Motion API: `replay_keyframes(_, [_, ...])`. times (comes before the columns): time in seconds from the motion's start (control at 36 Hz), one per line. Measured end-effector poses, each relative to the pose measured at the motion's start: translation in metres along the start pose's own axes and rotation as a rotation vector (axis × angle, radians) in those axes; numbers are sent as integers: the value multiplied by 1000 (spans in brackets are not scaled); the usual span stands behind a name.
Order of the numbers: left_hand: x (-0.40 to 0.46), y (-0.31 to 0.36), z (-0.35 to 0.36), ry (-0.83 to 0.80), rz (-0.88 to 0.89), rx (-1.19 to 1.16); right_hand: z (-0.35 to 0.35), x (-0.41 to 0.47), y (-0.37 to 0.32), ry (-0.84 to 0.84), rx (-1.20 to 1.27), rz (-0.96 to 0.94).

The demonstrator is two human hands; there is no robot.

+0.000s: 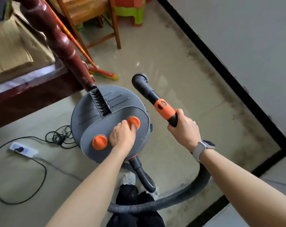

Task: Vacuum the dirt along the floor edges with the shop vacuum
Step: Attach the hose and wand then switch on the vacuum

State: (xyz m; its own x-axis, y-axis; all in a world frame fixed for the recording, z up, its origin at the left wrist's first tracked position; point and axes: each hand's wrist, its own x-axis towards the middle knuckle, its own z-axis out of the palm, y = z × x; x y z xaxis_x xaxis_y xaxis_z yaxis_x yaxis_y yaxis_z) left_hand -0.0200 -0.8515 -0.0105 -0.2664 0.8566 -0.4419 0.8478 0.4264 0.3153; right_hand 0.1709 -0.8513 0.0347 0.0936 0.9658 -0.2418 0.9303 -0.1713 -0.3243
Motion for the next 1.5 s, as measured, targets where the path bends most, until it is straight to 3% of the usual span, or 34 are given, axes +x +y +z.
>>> replay_keyframes(0.17, [8, 8, 13, 29, 41, 185, 14, 8, -6, -30, 356, 191])
replay_keyframes(0.31, [8, 11, 20, 37, 7, 178, 15, 18, -15, -64, 570, 265])
replay_keyframes(0.5, [5, 18, 19, 21, -58, 217, 12, 35, -7, -196, 589, 241])
replay_keyframes(0.78, [1, 29, 25, 99, -199, 225, -2, 91, 0, -338, 606, 6])
replay_keyframes(1.14, [3, 26, 30, 190, -137, 360, 11, 91, 1, -492, 597, -74])
replay_keyframes(1.22, [0, 25, 27, 149, -152, 317, 14, 82, -2, -534, 588, -121])
replay_keyframes(1.31, [-9, 14, 24, 255, -167, 141, 14, 77, -6, -552, 567, -162])
replay_keyframes(1.36, [-19, 0, 26, 417, -234, -3, 14, 75, -7, -544, 545, -199])
replay_keyframes(1.42, [-29, -20, 24, 558, -413, -148, 14, 74, -9, -540, 537, -216])
replay_keyframes(1.5, [-37, -51, 17, 541, -700, -241, 16, 74, -14, -547, 568, -190])
